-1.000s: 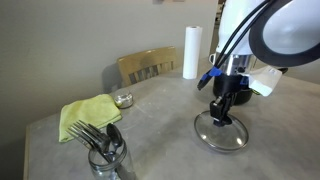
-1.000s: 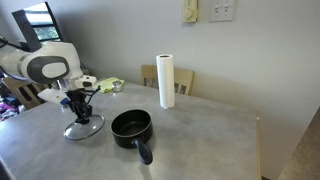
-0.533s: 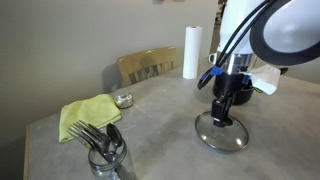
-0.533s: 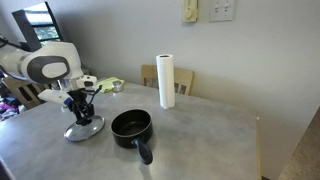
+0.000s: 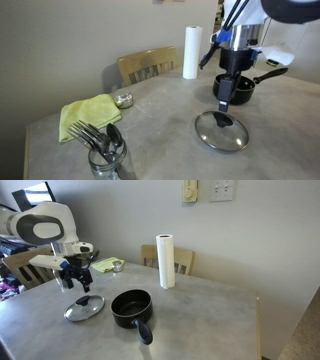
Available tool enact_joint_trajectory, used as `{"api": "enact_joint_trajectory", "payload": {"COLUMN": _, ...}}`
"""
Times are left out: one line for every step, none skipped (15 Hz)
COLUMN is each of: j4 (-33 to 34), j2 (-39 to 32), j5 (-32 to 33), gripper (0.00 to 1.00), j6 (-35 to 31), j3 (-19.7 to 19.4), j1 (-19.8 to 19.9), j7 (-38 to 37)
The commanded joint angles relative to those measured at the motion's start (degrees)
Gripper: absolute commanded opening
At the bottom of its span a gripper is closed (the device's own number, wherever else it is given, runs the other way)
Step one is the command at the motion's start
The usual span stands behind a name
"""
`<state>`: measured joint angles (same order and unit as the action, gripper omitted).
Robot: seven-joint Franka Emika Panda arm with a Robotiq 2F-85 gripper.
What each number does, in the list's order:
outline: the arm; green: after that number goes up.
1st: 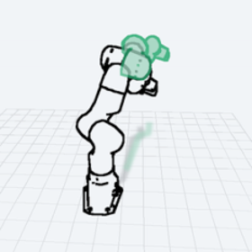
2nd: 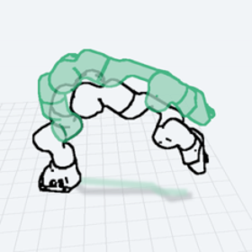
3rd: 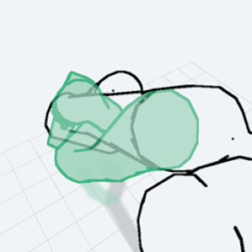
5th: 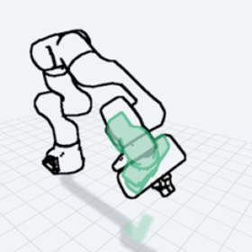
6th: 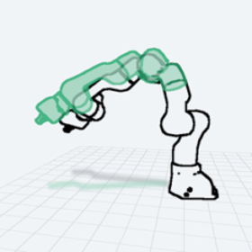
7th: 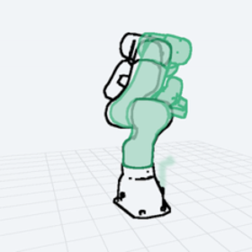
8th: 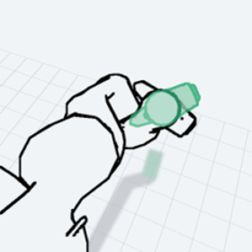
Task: Remove the lid off the black pot and place it on the table.
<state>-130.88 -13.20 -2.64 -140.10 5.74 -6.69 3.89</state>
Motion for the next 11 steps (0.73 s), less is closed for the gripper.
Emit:
{"api": "enact_joint_trajectory", "payload": {"j4": 0.8, "j2": 7.9, "j5": -0.5, "gripper": 1.00, "j6": 10.4, "j3": 0.7, "j1": 1.2, "j7": 4.0}}
{"api": "enact_joint_trajectory", "payload": {"j4": 1.6, "j2": 9.4, "j5": -0.5, "gripper": 1.00, "j6": 13.6, "j3": 0.5, "j1": 1.1, "j7": 4.9}}
{"api": "enact_joint_trajectory", "payload": {"j4": 2.3, "j2": 10.7, "j5": 0.3, "gripper": 1.00, "j6": 15.9, "j3": 0.2, "j1": 0.9, "j7": 5.0}}
{"api": "enact_joint_trajectory", "payload": {"j4": 3.2, "j2": 11.9, "j5": 0.4, "gripper": 1.00, "j6": 18.6, "j3": 0.0, "j1": 0.8, "j7": 5.6}}
{"api": "enact_joint_trajectory", "payload": {"j4": 3.9, "j2": 12.8, "j5": 0.7, "gripper": 1.00, "j6": 20.9, "j3": -0.2, "j1": 0.8, "j7": 6.0}}
{"api": "enact_joint_trajectory", "payload": {"j4": 4.6, "j2": 13.5, "j5": 1.0, "gripper": 1.00, "j6": 22.8, "j3": -0.3, "j1": 0.7, "j7": 6.3}}
{"api": "enact_joint_trajectory", "payload": {"j4": 5.7, "j2": 13.9, "j5": 1.1, "gripper": 1.00, "j6": 25.6, "j3": -0.5, "j1": 0.8, "j7": 7.0}}
{"api": "enact_joint_trajectory", "payload": {"j4": 6.3, "j2": 14.3, "j5": 1.3, "gripper": 1.00, "j6": 27.4, "j3": -0.6, "j1": 0.7, "j7": 7.3}}
{"api": "enact_joint_trajectory", "payload": {"j4": 5.0, "j2": 14.0, "j5": 0.6, "gripper": 1.00, "j6": 23.7, "j3": -0.2, "j1": 0.3, "j7": 5.4}}
{"api": "enact_joint_trajectory", "payload": {"j4": 5.5, "j2": 14.4, "j5": 0.6, "gripper": 1.00, "j6": 25.1, "j3": -0.3, "j1": 0.3, "j7": 5.6}}
{"api": "enact_joint_trajectory", "payload": {"j4": 5.8, "j2": 14.5, "j5": 0.7, "gripper": 1.00, "j6": 25.7, "j3": -0.4, "j1": 0.3, "j7": 5.7}}
